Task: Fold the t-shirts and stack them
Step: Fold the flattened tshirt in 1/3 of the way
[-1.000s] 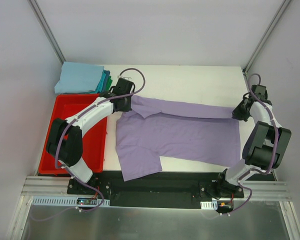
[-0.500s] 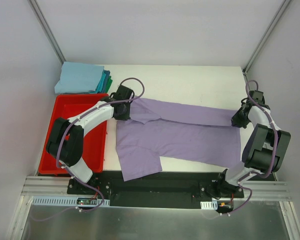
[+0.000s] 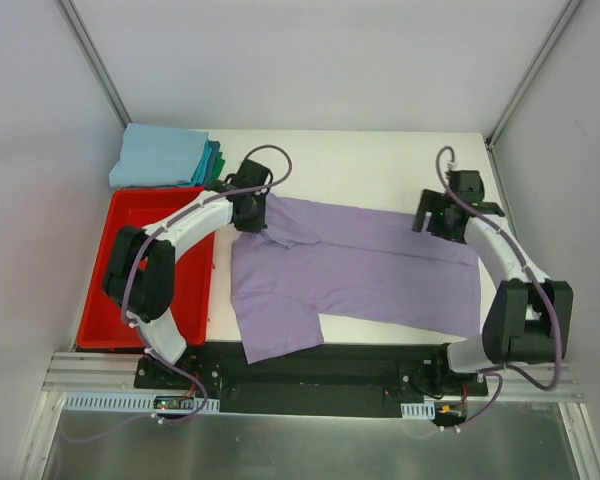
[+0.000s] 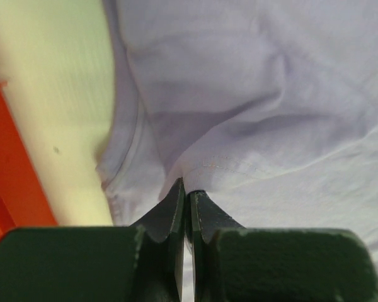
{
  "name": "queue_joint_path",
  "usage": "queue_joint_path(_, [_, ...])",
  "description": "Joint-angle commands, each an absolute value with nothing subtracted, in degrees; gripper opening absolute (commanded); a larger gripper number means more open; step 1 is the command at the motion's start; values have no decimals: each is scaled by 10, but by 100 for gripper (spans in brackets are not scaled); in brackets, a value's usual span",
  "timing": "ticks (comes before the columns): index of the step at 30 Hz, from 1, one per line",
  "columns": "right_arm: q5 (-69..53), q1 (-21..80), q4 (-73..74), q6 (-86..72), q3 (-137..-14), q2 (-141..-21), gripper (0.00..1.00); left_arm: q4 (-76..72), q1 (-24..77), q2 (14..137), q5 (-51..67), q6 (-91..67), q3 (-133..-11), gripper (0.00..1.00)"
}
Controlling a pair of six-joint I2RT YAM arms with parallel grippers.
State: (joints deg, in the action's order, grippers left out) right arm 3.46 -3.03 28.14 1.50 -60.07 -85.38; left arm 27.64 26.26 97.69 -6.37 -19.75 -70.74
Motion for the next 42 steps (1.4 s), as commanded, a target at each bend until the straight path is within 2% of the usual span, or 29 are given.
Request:
queue_joint_path(1, [-60,106,186,55,-571,-772,87,278,244,1016,-13,-194,-780,0])
queue_joint_path(6, [-150,276,56,31,-569,-829,82,281,220,1073,40,-185,-843,0])
queue_joint_path(9, [-155,368,13,20,-624,-914,77,281,207,1106,68,-183,-868,0])
queue_joint_path(13, [-176,426,-12,1,-713,-1036,68,282,194,1129,87,-184,-879,0])
queue_joint_path(17, [-158,451,-19,-29,-783,-1113,59,282,191,1141,92,-184,-881,0])
queue_joint_path(23, [-77,458,23,-32,-830,-1167,54,282,183,1144,99,-190,-874,0])
queue_joint_path(37, [-13,475,77,-4,-859,-1207,51,282,178,1151,106,-191,-875,0])
queue_joint_path(40, [33,481,97,-4,-878,-1224,50,283,176,1152,107,-191,-874,0])
queue_joint_path(42, [51,483,104,-4,-882,-1231,45,282,176,1151,110,-191,-874,0])
